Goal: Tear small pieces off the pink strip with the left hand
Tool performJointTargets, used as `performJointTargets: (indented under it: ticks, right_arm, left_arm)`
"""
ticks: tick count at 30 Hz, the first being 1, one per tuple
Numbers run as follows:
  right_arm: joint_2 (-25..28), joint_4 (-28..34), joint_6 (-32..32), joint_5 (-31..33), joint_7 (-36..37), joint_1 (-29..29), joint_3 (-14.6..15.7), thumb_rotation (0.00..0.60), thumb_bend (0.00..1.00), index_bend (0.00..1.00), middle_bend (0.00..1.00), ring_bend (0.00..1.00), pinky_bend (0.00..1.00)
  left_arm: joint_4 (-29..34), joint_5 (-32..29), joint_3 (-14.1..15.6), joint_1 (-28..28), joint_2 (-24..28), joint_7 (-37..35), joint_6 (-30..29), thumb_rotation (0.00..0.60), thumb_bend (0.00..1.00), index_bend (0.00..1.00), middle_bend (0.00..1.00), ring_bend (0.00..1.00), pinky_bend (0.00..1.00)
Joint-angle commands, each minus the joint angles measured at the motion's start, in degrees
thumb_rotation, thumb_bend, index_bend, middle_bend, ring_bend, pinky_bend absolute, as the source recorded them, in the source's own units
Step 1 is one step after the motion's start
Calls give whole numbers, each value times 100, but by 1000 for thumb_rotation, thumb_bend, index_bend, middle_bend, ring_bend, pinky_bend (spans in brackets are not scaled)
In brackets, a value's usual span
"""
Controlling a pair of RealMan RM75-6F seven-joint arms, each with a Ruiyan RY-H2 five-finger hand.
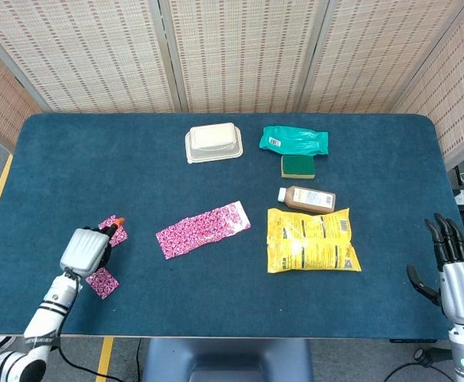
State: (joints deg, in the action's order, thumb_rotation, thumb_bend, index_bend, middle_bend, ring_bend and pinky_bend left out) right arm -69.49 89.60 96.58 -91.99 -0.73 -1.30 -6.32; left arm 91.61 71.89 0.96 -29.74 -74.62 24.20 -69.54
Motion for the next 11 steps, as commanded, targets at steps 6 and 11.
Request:
performJointTargets:
  ticks: [6, 11]
  right_arm:
    - [-139, -142, -118, 21, -223, -71, 8, 600, 246, 0, 0, 0, 208]
    - [-202, -171, -185, 79, -336, -101, 1, 600, 247, 0, 0, 0, 208]
  left_arm:
    - [-138, 1326, 667, 1209, 666, -1412, -1386, 600, 529, 53, 140, 190, 410]
    - [-332, 1272, 533, 1439, 635, -1543, -1562, 600, 525, 52, 138, 187, 390]
